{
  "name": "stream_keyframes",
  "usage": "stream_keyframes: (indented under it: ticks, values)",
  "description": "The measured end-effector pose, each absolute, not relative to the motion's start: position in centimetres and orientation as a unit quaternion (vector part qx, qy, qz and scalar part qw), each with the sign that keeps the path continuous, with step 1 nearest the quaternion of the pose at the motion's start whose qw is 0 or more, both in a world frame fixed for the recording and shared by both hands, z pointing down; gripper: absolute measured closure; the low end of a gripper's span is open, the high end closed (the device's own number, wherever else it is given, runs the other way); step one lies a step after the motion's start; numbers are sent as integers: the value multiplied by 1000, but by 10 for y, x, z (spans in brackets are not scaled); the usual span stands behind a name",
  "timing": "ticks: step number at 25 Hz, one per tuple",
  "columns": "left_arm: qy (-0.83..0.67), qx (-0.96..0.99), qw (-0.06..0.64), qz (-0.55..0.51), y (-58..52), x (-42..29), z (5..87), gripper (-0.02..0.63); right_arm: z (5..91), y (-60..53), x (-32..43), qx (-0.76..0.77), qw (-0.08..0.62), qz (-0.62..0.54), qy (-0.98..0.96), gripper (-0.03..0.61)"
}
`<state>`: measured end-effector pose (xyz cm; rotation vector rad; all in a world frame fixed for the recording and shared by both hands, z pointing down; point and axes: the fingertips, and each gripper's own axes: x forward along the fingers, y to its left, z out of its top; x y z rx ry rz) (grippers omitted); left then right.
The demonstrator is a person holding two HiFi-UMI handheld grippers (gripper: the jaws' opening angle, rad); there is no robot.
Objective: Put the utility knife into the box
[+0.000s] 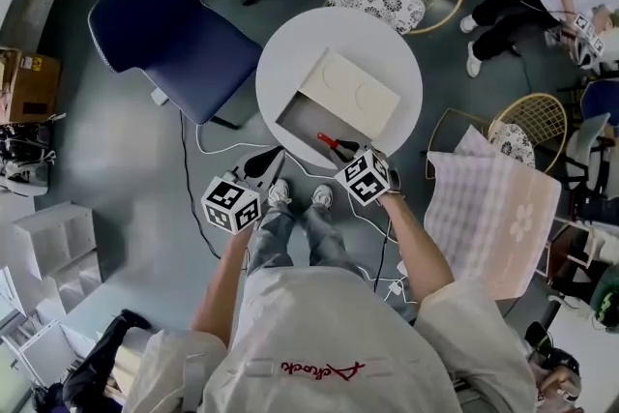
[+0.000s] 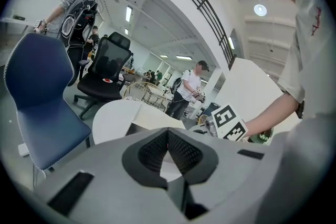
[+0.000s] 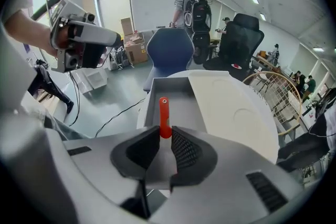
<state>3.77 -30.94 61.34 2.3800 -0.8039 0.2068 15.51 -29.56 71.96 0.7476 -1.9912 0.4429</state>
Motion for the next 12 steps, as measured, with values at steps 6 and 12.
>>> stream_keyframes:
  ticks: [6, 12]
  values:
    - [-321, 891, 314, 74, -306, 22, 617, 603, 742, -304, 147, 284, 496, 200, -796, 500]
    - [-328, 887, 318, 70, -304, 13, 618, 603, 768, -314, 143, 269, 539, 217, -768, 500]
